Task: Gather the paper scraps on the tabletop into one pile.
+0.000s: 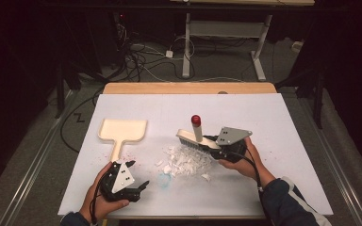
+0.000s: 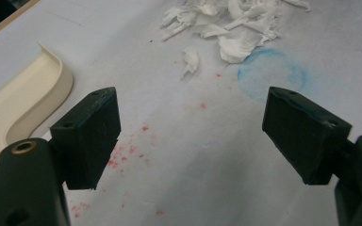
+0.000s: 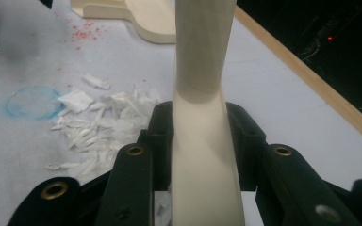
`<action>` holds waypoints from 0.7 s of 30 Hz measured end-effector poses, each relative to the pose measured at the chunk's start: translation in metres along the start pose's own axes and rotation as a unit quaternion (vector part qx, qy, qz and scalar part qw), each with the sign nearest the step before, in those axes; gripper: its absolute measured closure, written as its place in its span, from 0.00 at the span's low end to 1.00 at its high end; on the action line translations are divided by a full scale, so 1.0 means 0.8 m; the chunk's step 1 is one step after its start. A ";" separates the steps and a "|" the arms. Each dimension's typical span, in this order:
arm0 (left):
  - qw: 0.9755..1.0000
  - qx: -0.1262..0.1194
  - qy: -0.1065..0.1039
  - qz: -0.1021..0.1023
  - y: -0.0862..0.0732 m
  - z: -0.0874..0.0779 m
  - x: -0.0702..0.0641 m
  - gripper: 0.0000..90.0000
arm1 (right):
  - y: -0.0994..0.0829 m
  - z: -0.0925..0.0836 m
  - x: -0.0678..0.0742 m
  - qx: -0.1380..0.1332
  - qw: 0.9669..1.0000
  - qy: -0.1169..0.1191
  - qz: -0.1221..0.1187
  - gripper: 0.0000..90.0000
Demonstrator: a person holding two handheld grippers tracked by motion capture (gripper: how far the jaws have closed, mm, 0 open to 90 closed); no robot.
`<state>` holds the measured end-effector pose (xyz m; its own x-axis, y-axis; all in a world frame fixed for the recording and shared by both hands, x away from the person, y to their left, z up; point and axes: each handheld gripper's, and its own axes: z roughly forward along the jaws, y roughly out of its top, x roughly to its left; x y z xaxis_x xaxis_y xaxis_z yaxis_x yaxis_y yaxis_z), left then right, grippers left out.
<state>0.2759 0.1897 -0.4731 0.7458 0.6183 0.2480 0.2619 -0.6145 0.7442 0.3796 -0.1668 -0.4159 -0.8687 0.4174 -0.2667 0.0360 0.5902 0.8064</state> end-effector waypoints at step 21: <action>1.000 0.003 0.010 0.009 0.000 -0.005 -0.005 0.21 | -0.053 -0.148 0.023 0.045 0.996 -0.045 0.055 0.76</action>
<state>0.2704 0.1896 -0.4715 0.7388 0.6159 0.2736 0.2523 -0.6292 0.7352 0.3039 -0.2660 -0.3924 -0.8093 0.5410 -0.2287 0.1759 0.5947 0.7844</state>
